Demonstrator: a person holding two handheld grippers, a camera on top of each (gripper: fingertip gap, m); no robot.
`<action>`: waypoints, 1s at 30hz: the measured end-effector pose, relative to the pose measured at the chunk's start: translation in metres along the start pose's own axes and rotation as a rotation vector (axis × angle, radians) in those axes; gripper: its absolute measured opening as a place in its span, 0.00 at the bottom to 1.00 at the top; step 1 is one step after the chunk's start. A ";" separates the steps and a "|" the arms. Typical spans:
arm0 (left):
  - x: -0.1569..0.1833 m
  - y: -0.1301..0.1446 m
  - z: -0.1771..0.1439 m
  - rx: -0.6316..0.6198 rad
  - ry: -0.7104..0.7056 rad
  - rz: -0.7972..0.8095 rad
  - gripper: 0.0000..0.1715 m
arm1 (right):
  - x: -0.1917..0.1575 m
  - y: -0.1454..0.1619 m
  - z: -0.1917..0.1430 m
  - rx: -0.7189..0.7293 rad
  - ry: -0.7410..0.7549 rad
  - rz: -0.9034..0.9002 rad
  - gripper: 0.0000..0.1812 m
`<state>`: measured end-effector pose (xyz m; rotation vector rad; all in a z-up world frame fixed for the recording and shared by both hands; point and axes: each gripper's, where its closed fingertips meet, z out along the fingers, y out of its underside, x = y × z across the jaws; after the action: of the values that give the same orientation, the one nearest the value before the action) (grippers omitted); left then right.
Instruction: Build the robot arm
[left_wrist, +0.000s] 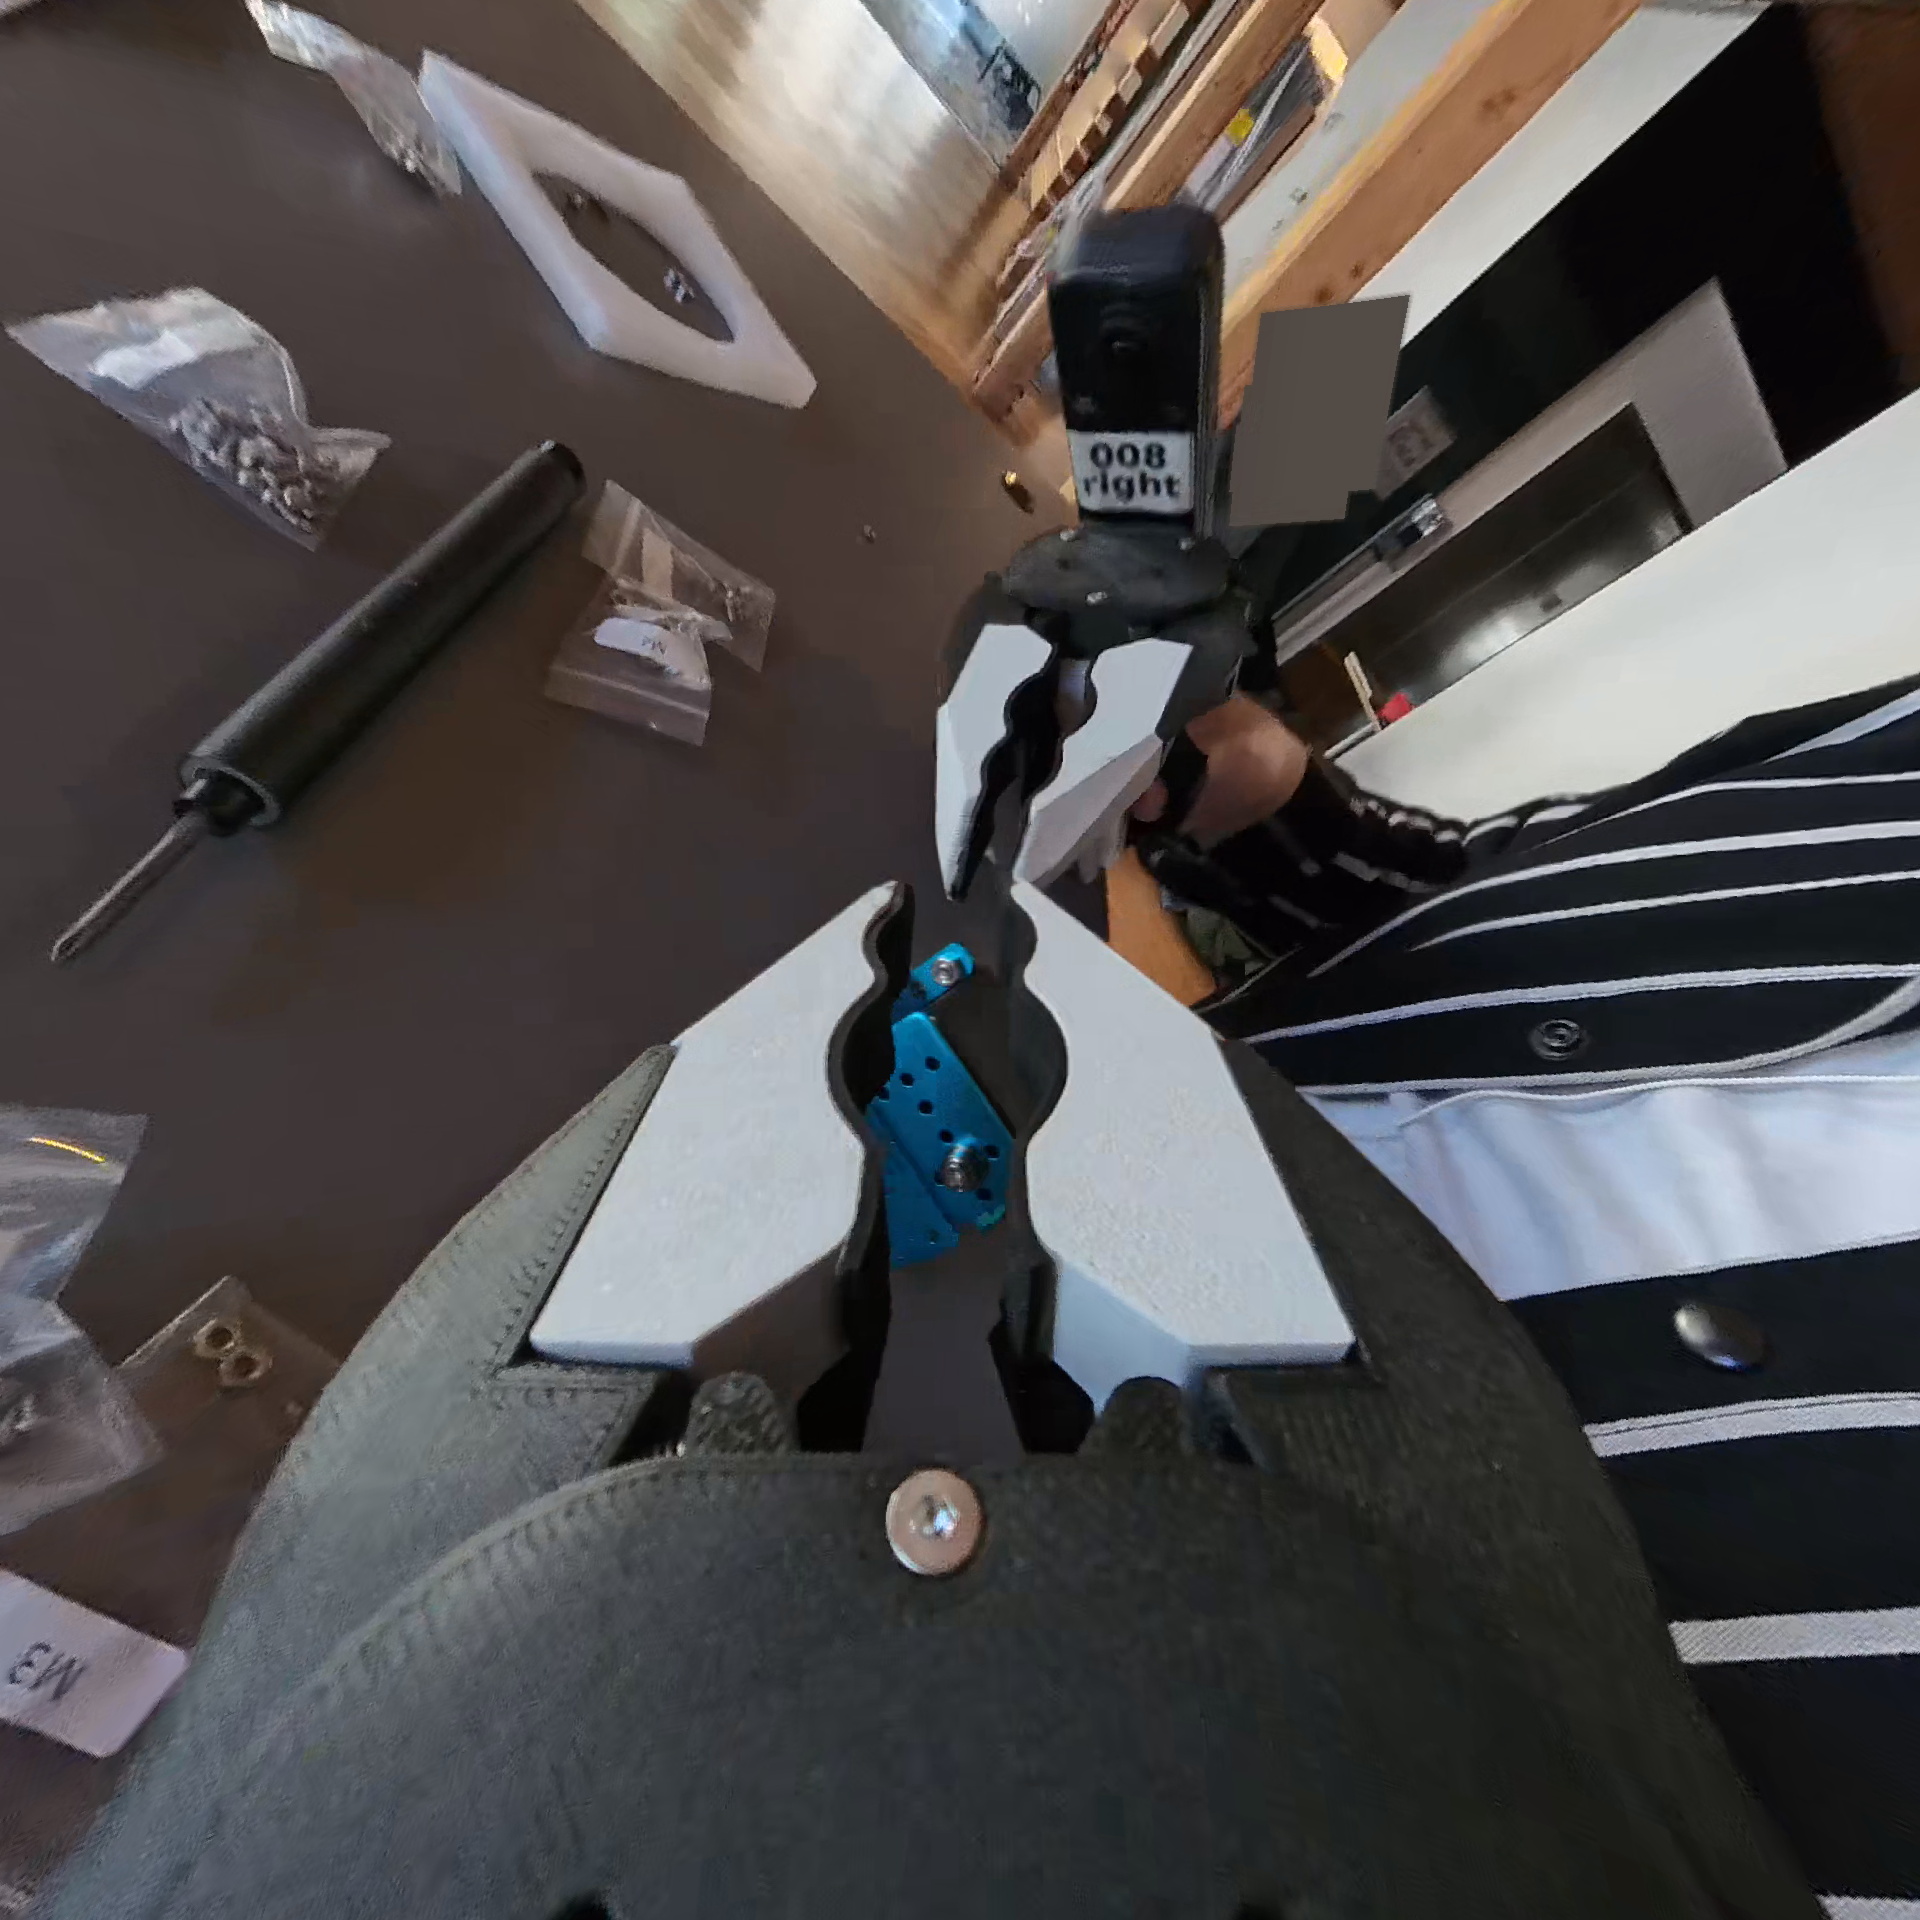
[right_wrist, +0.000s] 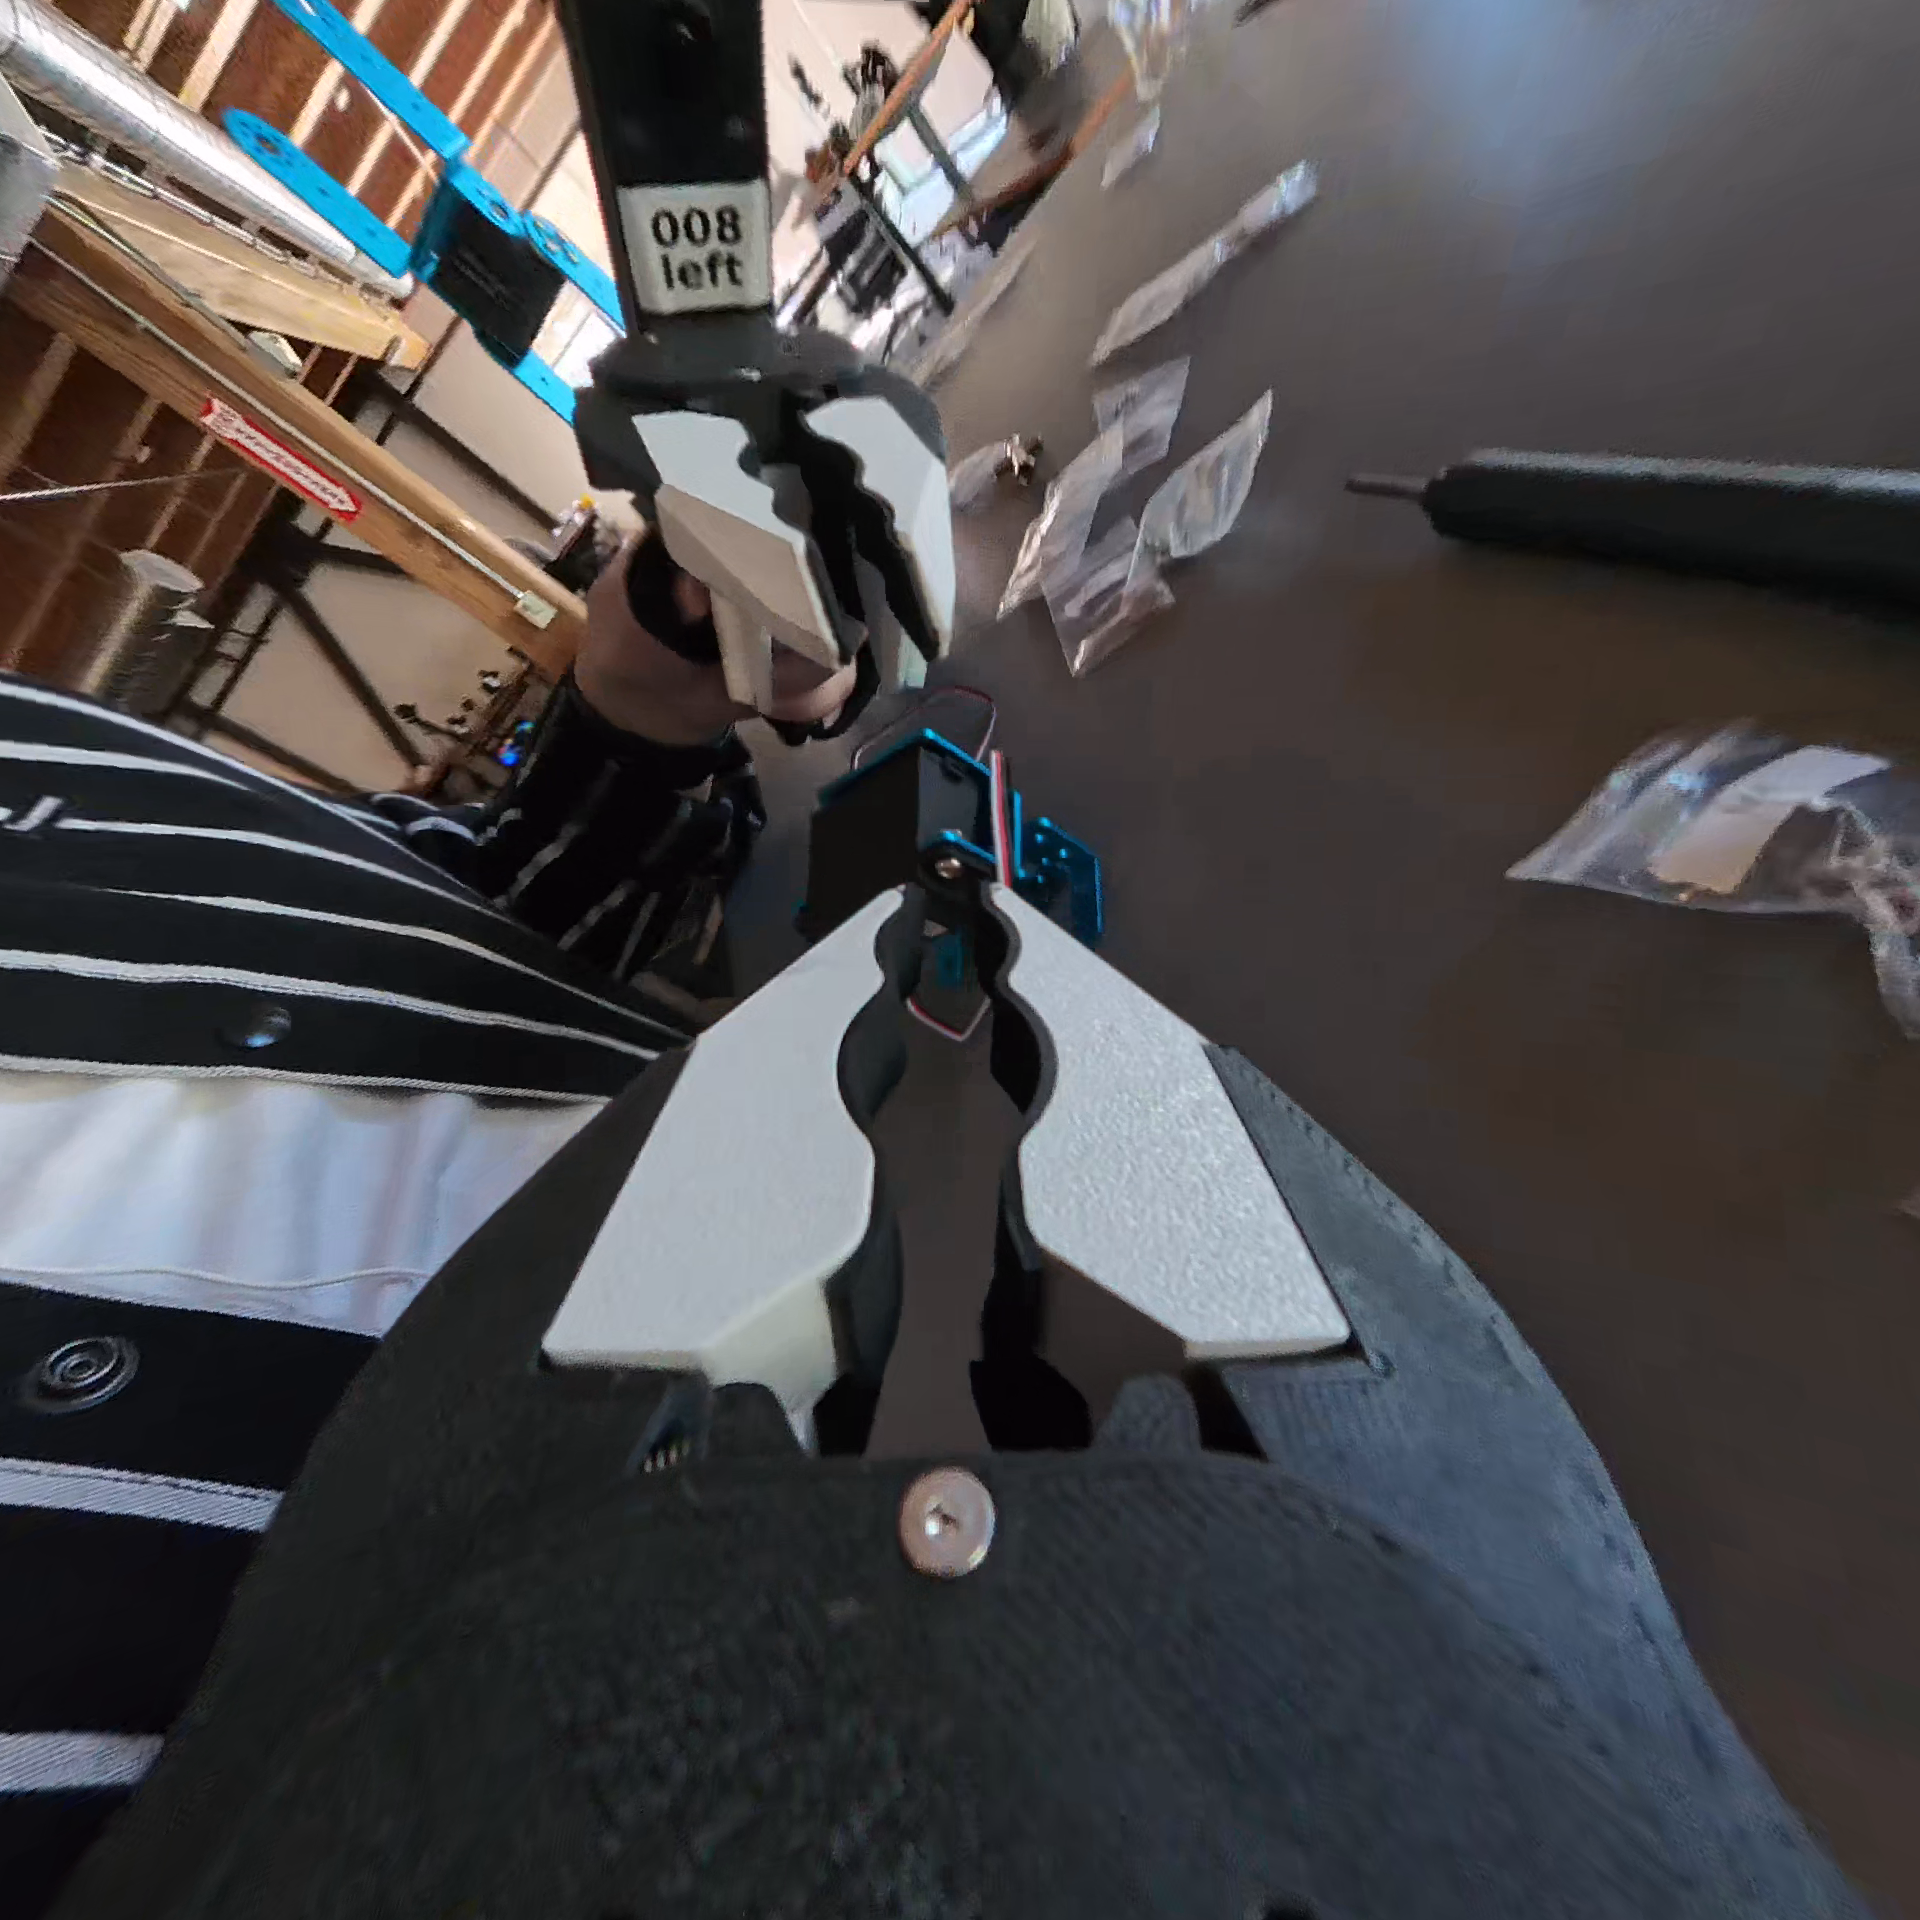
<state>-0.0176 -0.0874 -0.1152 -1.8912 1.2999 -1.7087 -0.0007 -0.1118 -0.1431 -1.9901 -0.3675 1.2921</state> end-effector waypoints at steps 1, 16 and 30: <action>-0.003 0.003 0.003 -0.024 -0.008 -0.002 0.06 | 0.002 0.003 0.002 -0.032 -0.020 0.038 0.04; -0.002 0.028 0.019 -0.390 0.272 -0.066 0.04 | 0.000 0.003 0.018 -0.096 -0.255 0.336 0.07; 0.000 0.037 0.018 -0.479 0.349 -0.107 0.02 | -0.004 0.007 0.025 -0.140 -0.268 0.385 0.06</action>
<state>-0.0173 -0.1144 -0.1466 -1.9893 1.9162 -1.9837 -0.0250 -0.1085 -0.1515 -2.0737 -0.2089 1.8291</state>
